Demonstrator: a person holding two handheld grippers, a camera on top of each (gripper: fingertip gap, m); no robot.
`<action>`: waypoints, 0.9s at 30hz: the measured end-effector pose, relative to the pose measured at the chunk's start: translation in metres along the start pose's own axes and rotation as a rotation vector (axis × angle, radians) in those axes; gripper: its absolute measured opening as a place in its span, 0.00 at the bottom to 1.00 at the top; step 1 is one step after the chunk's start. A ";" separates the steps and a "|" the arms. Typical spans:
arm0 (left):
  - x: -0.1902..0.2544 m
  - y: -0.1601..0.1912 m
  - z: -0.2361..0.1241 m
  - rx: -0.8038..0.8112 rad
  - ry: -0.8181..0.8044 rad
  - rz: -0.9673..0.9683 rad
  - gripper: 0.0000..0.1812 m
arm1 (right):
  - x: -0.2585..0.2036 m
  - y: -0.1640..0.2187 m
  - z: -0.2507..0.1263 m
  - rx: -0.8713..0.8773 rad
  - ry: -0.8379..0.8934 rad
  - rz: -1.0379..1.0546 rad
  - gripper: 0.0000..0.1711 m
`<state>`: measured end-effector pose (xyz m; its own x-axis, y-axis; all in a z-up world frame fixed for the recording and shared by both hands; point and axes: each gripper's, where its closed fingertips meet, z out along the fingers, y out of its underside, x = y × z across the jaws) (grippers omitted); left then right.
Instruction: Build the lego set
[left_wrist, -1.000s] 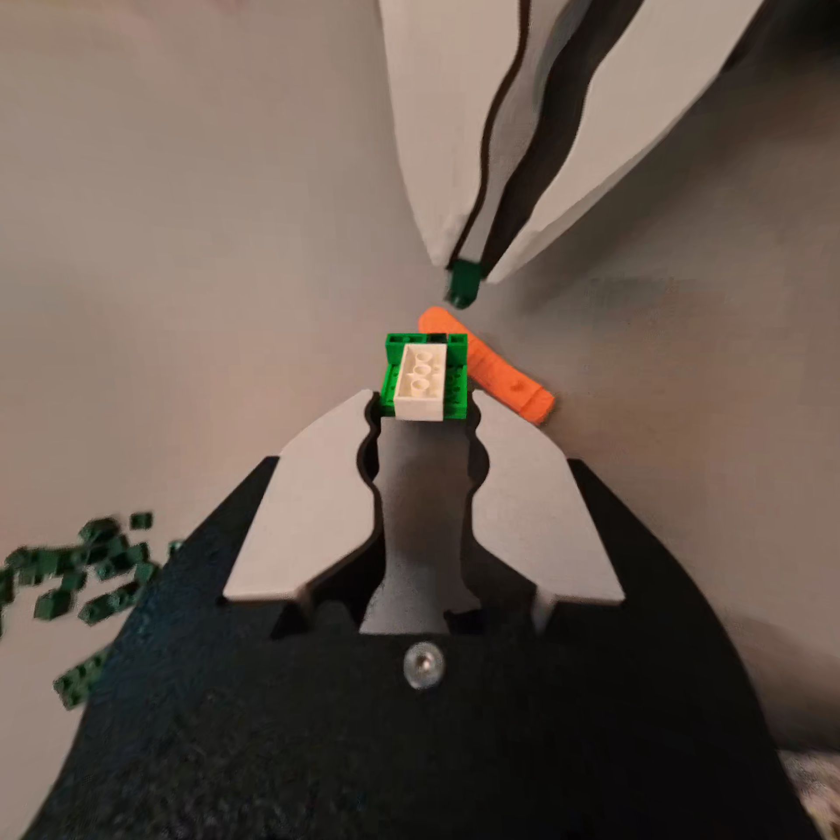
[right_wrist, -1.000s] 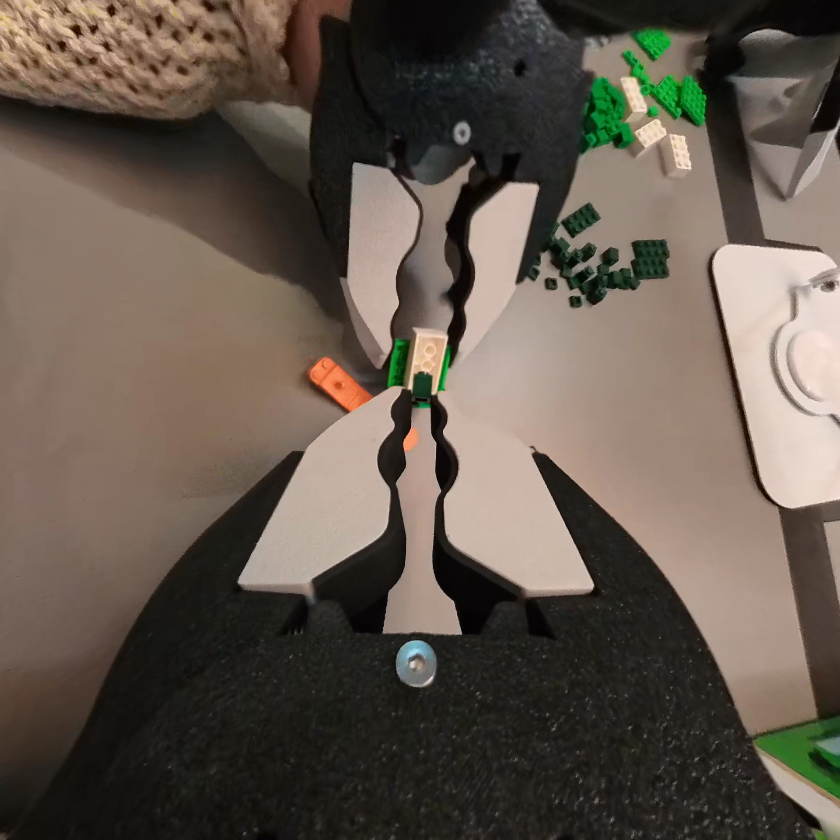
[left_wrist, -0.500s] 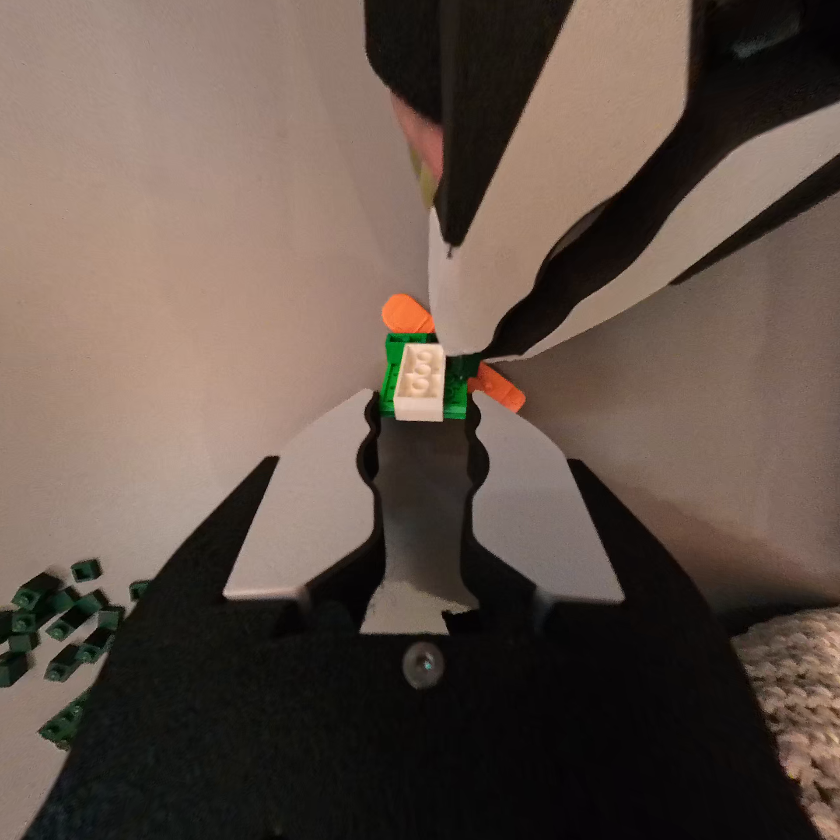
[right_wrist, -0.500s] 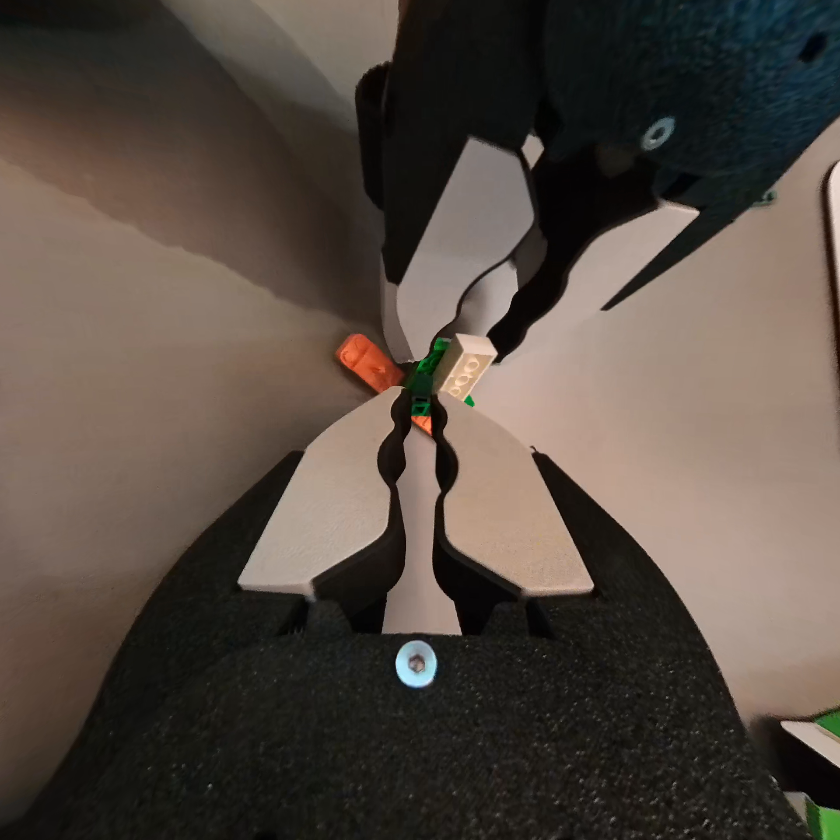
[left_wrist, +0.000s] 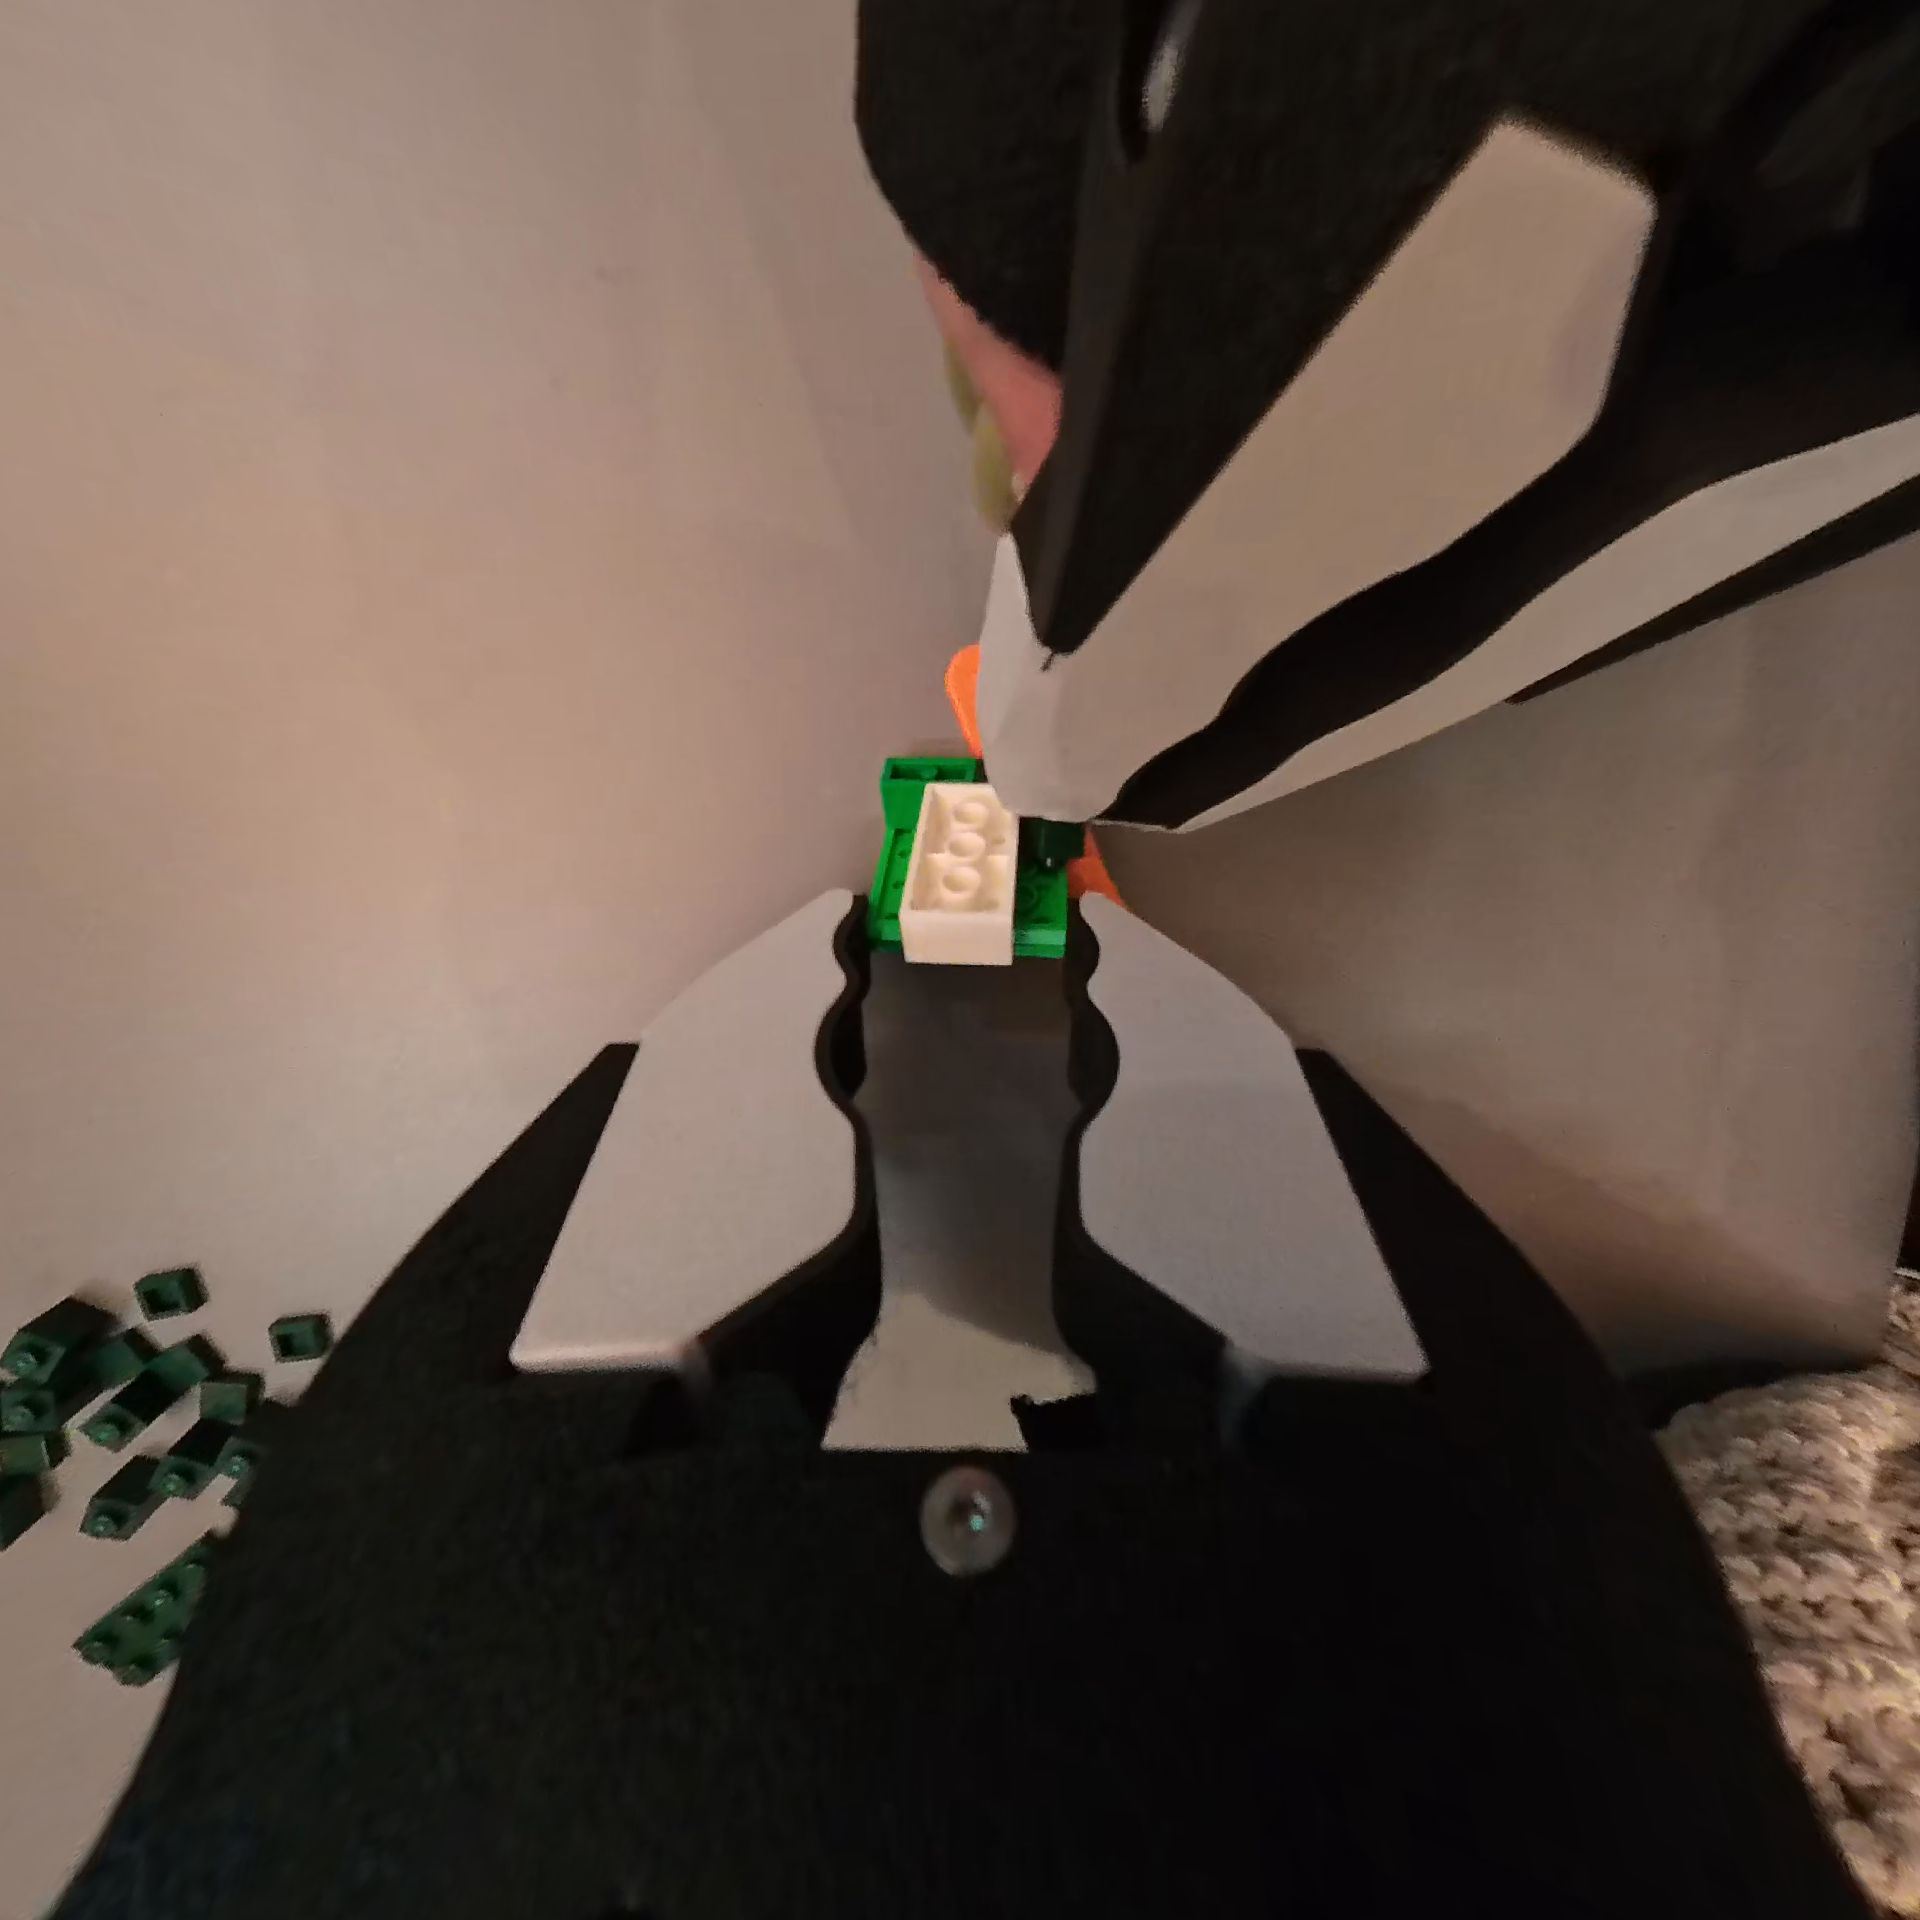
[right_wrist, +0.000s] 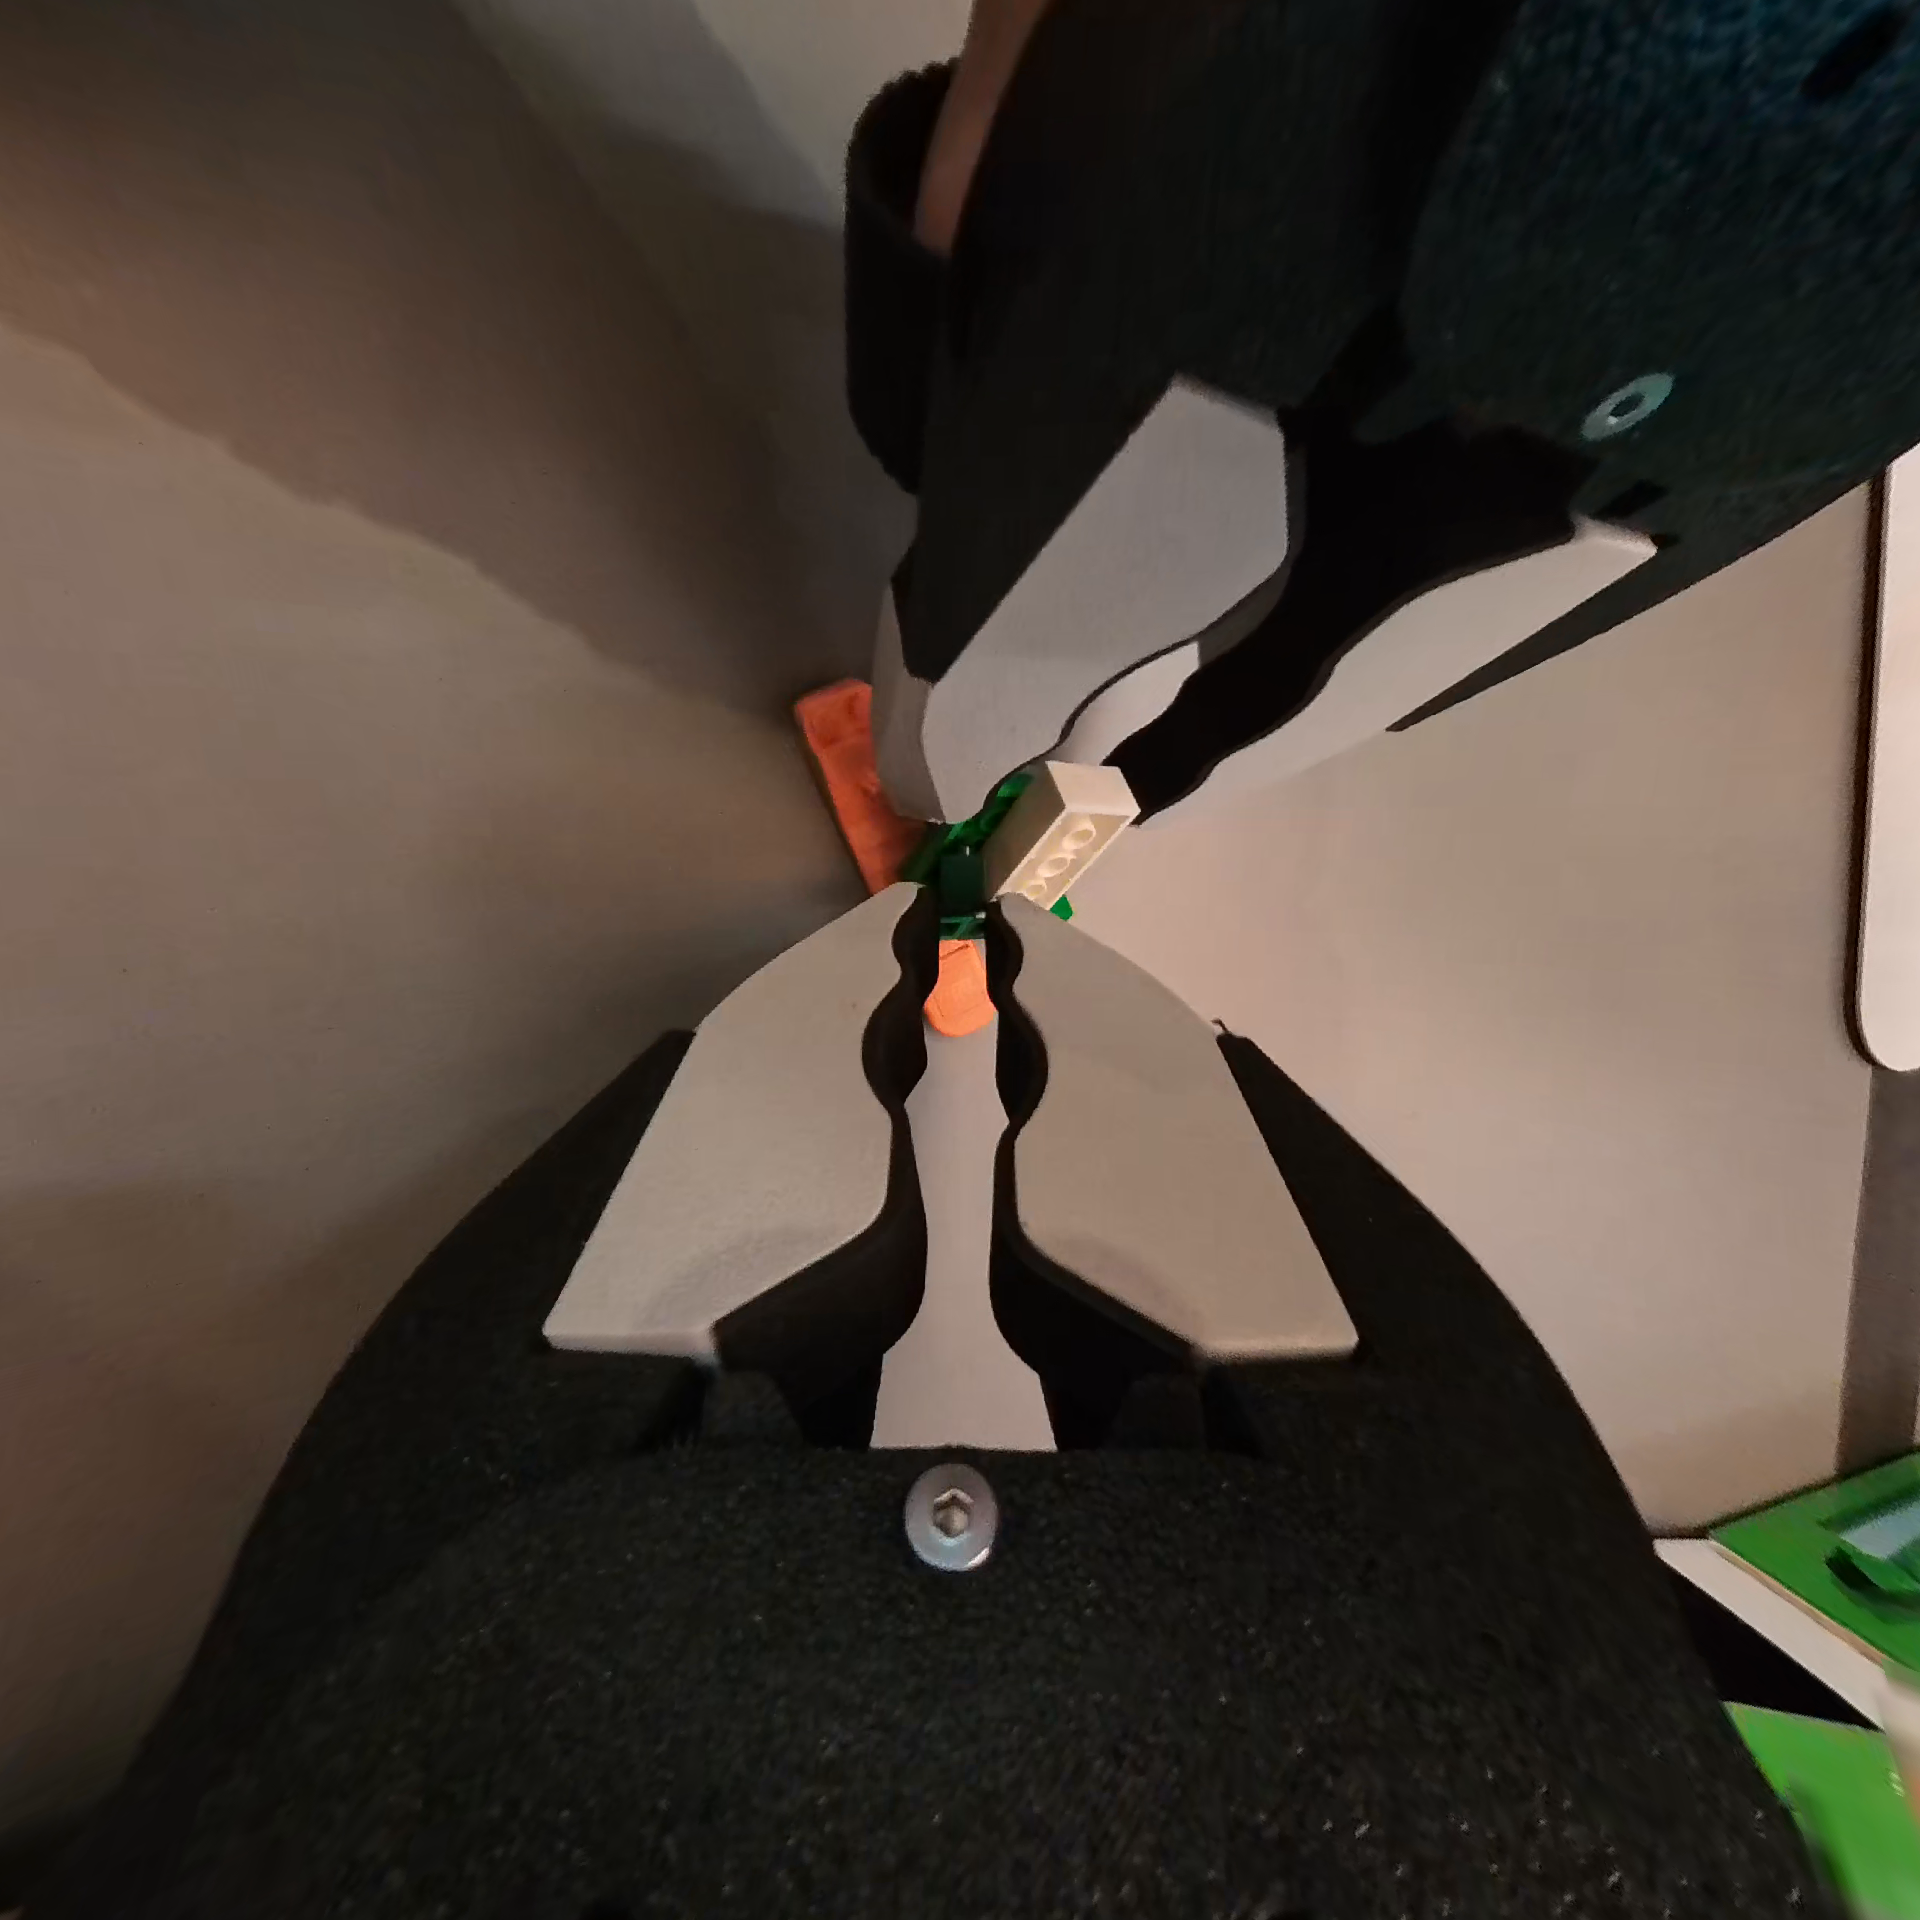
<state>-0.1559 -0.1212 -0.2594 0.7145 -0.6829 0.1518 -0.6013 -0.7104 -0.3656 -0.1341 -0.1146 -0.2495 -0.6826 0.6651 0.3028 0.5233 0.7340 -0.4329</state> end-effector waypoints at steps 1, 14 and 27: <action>0.000 0.000 0.000 0.000 0.004 -0.003 0.19 | 0.000 0.000 0.000 0.000 0.001 0.003 0.05; 0.001 0.001 0.000 -0.001 0.015 -0.015 0.19 | -0.001 0.001 0.000 0.026 0.030 0.032 0.05; 0.001 0.004 0.001 -0.002 0.031 -0.028 0.19 | -0.001 0.001 -0.004 0.152 0.047 0.172 0.04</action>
<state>-0.1572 -0.1249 -0.2615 0.7201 -0.6673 0.1903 -0.5815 -0.7299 -0.3593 -0.1312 -0.1137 -0.2468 -0.5640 0.7866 0.2513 0.5440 0.5829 -0.6036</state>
